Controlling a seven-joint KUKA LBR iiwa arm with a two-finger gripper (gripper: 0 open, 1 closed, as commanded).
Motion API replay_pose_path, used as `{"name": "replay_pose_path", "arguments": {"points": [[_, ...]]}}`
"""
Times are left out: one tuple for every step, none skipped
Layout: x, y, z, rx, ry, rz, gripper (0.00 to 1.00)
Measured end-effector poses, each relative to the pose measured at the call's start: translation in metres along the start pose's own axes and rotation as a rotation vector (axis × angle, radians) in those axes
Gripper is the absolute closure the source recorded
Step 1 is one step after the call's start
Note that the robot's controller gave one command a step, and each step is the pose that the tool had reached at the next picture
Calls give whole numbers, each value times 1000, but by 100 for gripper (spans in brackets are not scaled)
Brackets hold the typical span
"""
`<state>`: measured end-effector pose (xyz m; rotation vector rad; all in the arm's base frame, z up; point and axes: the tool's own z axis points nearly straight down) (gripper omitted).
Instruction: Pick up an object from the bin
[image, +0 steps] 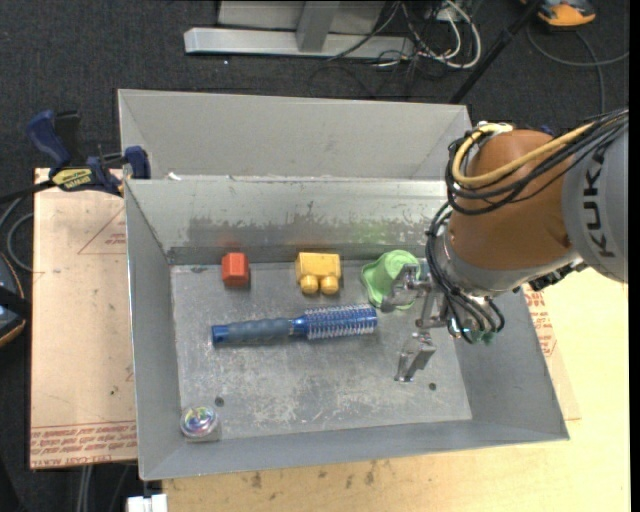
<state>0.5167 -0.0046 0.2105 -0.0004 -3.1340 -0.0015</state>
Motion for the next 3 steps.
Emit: {"name": "replay_pose_path", "arguments": {"points": [[-63, 29, 137, -1, -11, 21, 0], [-65, 29, 132, -2, -22, 22, 100], [-56, 31, -7, 0, -16, 31, 100]]}}
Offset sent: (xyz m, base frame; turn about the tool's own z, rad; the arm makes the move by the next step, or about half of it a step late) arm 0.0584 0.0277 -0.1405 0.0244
